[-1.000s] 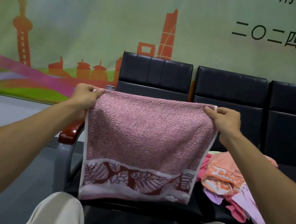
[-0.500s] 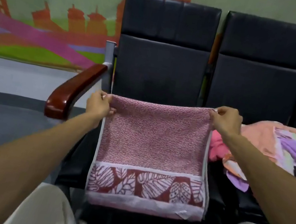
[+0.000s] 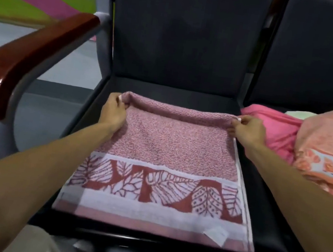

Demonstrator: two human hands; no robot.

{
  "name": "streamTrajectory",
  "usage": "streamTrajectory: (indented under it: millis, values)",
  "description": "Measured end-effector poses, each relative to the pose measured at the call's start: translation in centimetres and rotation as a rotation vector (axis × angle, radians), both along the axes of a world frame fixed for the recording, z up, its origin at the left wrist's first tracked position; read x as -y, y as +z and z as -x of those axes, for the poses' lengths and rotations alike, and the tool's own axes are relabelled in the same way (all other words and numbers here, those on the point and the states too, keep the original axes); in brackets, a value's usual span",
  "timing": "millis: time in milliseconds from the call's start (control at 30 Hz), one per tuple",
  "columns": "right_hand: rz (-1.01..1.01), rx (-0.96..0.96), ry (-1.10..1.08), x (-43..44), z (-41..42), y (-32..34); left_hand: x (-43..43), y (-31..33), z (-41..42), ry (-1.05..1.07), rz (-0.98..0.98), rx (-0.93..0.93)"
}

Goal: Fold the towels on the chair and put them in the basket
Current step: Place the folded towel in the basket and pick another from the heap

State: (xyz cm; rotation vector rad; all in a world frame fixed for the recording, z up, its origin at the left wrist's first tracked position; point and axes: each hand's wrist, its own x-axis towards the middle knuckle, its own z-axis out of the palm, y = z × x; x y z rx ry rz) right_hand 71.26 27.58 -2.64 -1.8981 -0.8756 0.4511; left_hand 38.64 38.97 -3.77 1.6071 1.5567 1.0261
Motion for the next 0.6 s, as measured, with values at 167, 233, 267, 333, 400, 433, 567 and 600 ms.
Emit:
streamTrajectory:
  millis: [167, 233, 267, 333, 400, 433, 567, 600]
  values:
    - [0.000, 0.070, 0.102, 0.1, 0.9, 0.6, 0.5, 1.7, 0.3, -0.217, -0.229, -0.217]
    - [0.035, 0.188, 0.229, 1.6, 1.8, 1.4, 2.3, 2.4, 0.8, -0.344, -0.246, -0.268]
    - [0.066, 0.267, 0.303, 2.6, 2.2, 1.5, 3.4, 2.7, 1.4, -0.427, -0.246, -0.314]
    - [0.112, 0.412, 0.440, 4.8, 3.3, 2.2, 5.8, 3.3, 2.5, -0.577, -0.216, -0.391]
    - [0.136, 0.504, 0.538, 7.0, 4.2, 3.0, 8.2, 4.1, 3.5, -0.675, -0.200, -0.446]
    - [0.150, 0.522, 0.589, 8.1, 4.6, 3.7, 9.2, 4.5, 4.0, -0.712, -0.195, -0.465]
    - [0.287, 0.547, 0.821, 13.0, 6.7, 5.6, 13.1, 5.1, 6.4, -0.833, -0.073, -0.404]
    - [0.327, 0.562, 0.861, 14.1, 6.9, 5.4, 13.8, 4.7, 7.4, -0.863, -0.070, -0.412]
